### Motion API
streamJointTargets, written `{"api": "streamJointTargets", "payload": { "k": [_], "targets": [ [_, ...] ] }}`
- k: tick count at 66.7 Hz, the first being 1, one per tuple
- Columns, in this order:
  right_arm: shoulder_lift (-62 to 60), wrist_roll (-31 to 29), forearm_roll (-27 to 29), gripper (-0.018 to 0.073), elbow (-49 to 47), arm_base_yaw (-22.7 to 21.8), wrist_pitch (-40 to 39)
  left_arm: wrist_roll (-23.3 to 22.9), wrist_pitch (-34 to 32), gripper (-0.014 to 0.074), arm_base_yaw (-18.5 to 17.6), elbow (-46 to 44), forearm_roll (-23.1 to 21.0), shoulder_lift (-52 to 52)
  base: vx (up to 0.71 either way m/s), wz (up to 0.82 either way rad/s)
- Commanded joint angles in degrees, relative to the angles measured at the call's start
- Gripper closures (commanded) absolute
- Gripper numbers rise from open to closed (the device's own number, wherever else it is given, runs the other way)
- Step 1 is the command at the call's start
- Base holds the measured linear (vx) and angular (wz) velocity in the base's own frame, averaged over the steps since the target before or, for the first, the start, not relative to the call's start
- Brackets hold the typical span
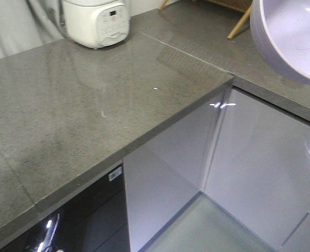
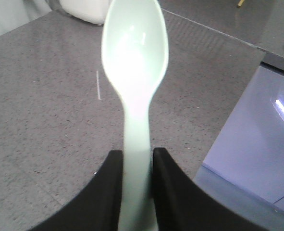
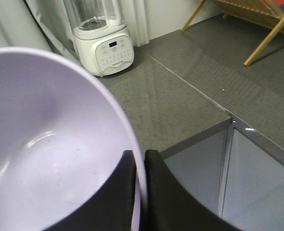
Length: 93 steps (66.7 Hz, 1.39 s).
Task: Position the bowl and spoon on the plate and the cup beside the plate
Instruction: 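Turn the base toward the counter holding the pale blue plate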
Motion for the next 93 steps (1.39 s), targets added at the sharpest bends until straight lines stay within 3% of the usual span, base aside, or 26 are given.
{"api": "streamJointTargets", "payload": {
  "k": [1, 93],
  "targets": [
    [-0.6, -0.3, 1.0, 0.0569, -1.6, -0.1, -3.9, 0.0, -3.5, 0.0603, 0.0, -1.5, -1.2, -0.5, -0.03, -0.4],
    [-0.6, -0.3, 1.0, 0.0569, -1.6, -0.1, -3.9, 0.0, -3.5, 0.0603, 0.0, -1.5, -1.2, -0.5, -0.04, -0.31]
  ]
}}
